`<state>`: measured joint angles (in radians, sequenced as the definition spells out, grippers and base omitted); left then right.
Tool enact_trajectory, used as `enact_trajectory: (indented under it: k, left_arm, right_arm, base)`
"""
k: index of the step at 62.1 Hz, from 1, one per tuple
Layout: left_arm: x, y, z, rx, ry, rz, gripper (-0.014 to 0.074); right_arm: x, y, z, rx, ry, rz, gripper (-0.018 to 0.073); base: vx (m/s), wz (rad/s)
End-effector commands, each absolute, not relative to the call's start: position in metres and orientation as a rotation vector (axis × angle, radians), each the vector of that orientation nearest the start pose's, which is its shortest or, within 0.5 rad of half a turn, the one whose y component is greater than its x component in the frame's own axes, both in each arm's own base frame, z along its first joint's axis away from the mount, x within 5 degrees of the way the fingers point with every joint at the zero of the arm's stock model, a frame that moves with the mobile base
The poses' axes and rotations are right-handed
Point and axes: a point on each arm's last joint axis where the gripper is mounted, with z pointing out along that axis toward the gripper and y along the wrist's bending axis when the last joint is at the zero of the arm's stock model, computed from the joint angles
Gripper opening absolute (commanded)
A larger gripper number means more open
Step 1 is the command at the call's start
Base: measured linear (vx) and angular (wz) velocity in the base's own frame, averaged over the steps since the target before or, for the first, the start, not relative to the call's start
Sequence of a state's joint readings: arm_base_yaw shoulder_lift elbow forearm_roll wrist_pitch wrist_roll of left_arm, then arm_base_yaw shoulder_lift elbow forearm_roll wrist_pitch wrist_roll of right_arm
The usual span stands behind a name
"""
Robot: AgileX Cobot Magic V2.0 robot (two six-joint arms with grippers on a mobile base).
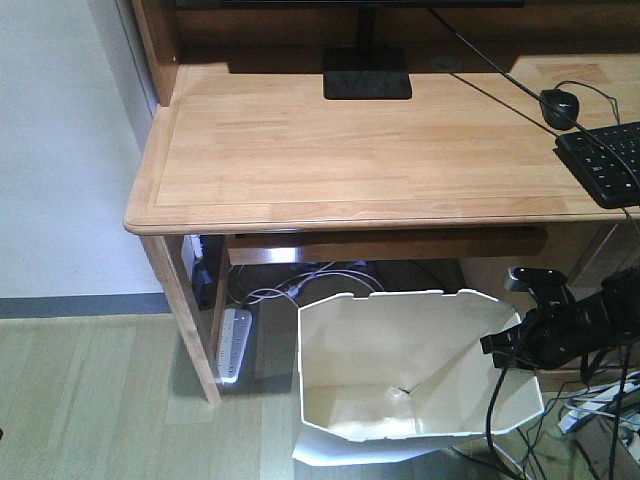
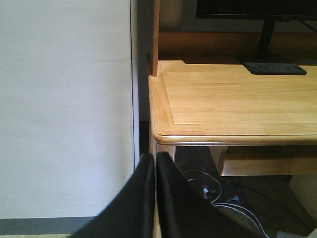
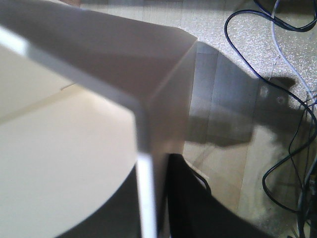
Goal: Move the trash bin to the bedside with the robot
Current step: 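Pull the gripped bin out from under the desk toward the robot, then drive the base away from the desk holding the bin with the right gripper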
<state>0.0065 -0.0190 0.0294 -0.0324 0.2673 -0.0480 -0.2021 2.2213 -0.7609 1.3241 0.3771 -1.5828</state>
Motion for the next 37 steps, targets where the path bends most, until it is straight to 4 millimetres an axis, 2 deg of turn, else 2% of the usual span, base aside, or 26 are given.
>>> enact_trajectory:
  k: [1, 18, 37]
  left_arm:
    - [0.0558, -0.0006, 0.1775, -0.081, 1.705, -0.078, -0.0006]
    - [0.0558, -0.0006, 0.1775, -0.081, 1.705, -0.078, -0.0006]
    - [0.0558, -0.0006, 0.1775, -0.081, 1.705, -0.078, -0.0006]
  right_arm:
    - [0.2913, -0.0121, 0.0248, -0.127, 2.79, 0.72, -0.0006]
    - [0.2912, -0.0121, 0.0248, -0.129, 2.79, 0.719, -0.0006]
    - [0.2912, -0.012, 0.0249, -0.129, 2.79, 0.722, -0.0006]
  base:
    - [-0.01, 0.04]
    - [-0.03, 0.15]
    - [-0.06, 0.5]
